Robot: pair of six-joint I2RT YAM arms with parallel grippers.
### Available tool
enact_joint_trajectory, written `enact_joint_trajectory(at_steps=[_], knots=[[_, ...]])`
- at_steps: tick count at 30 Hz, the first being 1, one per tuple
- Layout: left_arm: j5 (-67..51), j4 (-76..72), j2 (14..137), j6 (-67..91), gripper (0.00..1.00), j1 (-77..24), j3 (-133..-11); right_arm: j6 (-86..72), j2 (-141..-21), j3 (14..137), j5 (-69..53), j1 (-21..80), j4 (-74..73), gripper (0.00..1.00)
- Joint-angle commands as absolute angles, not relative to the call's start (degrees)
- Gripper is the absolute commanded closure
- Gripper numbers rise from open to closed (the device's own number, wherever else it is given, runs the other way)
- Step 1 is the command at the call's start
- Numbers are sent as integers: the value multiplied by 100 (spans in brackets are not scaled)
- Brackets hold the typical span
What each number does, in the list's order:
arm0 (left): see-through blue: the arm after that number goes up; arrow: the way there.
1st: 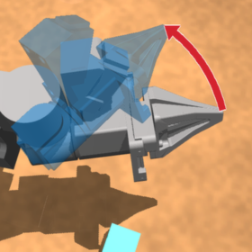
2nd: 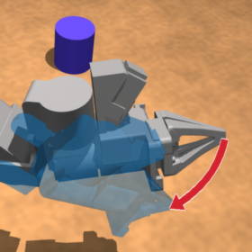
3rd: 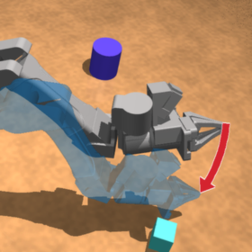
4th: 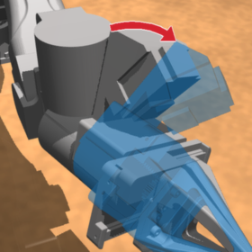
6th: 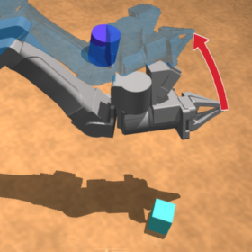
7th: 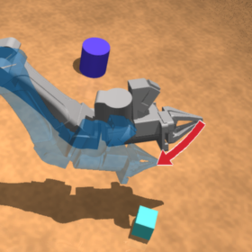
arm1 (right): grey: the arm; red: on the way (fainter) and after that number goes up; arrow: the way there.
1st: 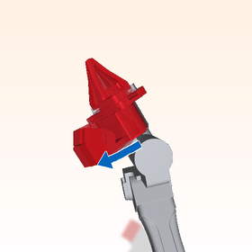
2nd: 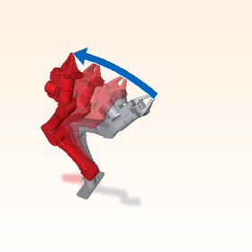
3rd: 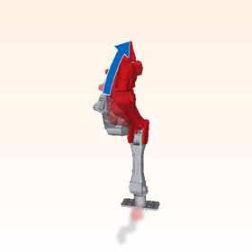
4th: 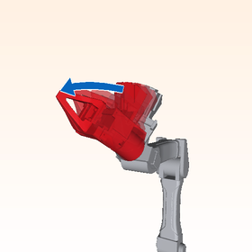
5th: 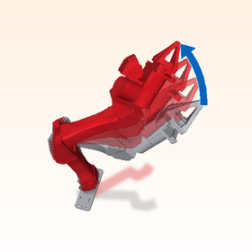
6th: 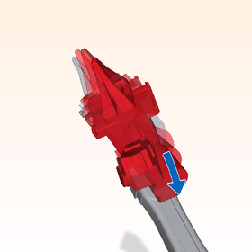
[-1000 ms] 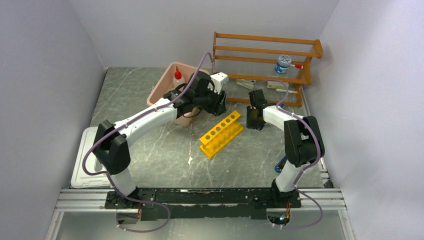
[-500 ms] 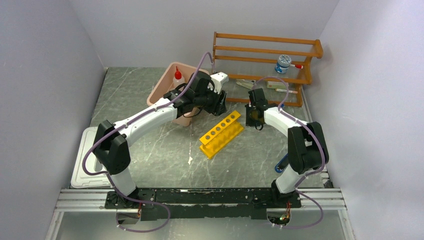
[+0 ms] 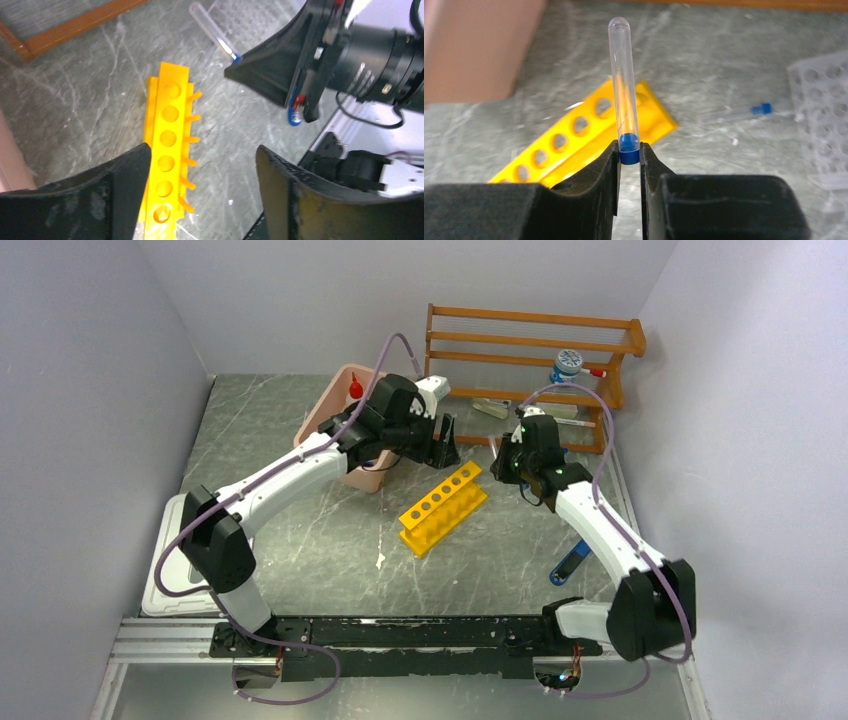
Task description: Organize the chemistry lab equipment
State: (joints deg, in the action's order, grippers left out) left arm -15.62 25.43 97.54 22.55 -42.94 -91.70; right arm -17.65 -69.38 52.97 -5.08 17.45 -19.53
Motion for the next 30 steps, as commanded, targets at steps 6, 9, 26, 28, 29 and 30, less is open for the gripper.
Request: enact_joint_trajectory(at_steps=[6, 9, 26, 28, 29, 30], knots=[[-3464, 1562, 9504, 3851, 7, -3649, -8930, -1556, -6367, 5412, -2612, 2355, -1423, 81], [-3668, 1541, 9585, 4091, 12, -3630, -8930, -1420, -6380, 5506, -2812, 2490, -1466, 81], [-3816, 1172, 9192, 4631, 63, -3529, -8259, -1452, -6344, 5566, -3043, 2669, -1173, 81], [-3894, 1064, 9150, 4707, 68, -3516, -8205, -1400, -6292, 5520, -3083, 2666, -1160, 80], [-3957, 973, 9123, 4764, 72, -3509, -8162, -1385, -6273, 5501, -3074, 2669, -1168, 80], [-4022, 867, 9092, 4825, 79, -3507, -8106, -1384, -6258, 5488, -3047, 2670, -1169, 80]])
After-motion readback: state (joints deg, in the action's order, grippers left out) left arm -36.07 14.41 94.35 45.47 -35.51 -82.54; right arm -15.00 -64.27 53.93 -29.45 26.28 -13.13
